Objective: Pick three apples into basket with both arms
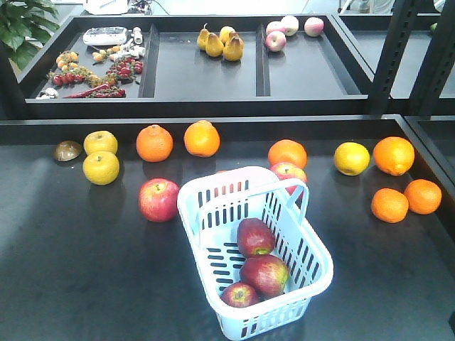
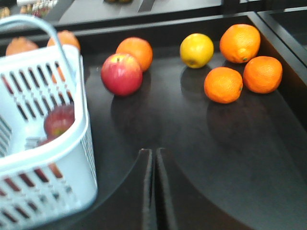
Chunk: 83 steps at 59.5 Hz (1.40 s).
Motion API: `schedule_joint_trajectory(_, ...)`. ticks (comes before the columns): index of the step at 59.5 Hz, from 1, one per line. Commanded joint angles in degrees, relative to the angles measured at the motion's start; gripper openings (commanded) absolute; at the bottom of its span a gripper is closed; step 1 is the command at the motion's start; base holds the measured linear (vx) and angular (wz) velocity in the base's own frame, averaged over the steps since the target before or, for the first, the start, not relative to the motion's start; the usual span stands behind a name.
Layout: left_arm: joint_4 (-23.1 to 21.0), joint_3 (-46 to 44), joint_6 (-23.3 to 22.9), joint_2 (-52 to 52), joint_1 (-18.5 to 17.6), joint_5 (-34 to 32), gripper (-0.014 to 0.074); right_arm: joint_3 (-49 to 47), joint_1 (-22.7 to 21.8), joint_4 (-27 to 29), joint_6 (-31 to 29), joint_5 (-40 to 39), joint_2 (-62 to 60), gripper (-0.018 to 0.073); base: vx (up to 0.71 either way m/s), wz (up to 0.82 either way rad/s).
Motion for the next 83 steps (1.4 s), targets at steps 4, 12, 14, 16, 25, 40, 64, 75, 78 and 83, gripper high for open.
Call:
schedule_joint_trajectory(4,-0.1,-1.4,-0.7,-0.8,0.1,-4.5,-0.0006,1.5,-0.3,0.3,8.7,-11.5,-1.9,-0.0006,0.0,0.0)
schedule_joint_trajectory(12,-0.1,-1.4,-0.7,-0.8,0.1,-4.5,-0.0006,1.5,-0.3,0.3,10.2,-13.2,-6.0,-0.0006,0.0,0.0)
schedule_joint_trajectory(14,-0.1,-1.4,-0.7,-0.8,0.1,-4.5,-0.0006,1.5,-0.4,0.1,9.8,-13.5,-7.1,-0.0006,0.0,0.0)
schedule_joint_trajectory(16,-0.1,-1.4,-0.7,-0.7,0.1,-4.5,-0.0006,1.5,-0.4,0.0,9.7,-14.3,-7.0,-0.0006,0.0,0.0)
schedule_joint_trajectory(25,-0.1,-1.4,-0.7,-0.7,0.1,-4.4,-0.0006,1.5,-0.4,-1.7,9.6,-14.6,-6.9,-0.0006,0.0,0.0)
schedule_joint_trajectory(40,-0.1,-1.4,-0.7,-0.7,0.1,-4.3,-0.0006,1.5,-0.4,-7.7,9.3,-14.5,-6.9,-0.0006,0.0,0.0)
schedule_joint_trajectory(64,-0.1,-1.4,-0.7,-0.7,0.1,-4.3,-0.0006,1.5,-0.4,-7.4,10.0,-14.5,-6.9,-0.0006,0.0,0.0)
schedule_joint_trajectory(75,-0.1,-1.4,-0.7,-0.7,0.1,-4.3,-0.0006,1.5,-0.4,-7.4,10.0,-14.5,-6.9,-0.0006,0.0,0.0)
schedule_joint_trajectory(78,-0.1,-1.4,-0.7,-0.7,0.1,-4.3,-0.0006,1.5,-0.4,-7.4,10.0,-14.5,-6.9,-0.0006,0.0,0.0)
schedule_joint_trajectory(83,-0.1,-1.4,-0.7,-0.7,0.1,-4.3,-0.0006,1.5,-0.4,-7.4,10.0,-14.5,-6.9,-0.0006,0.0,0.0)
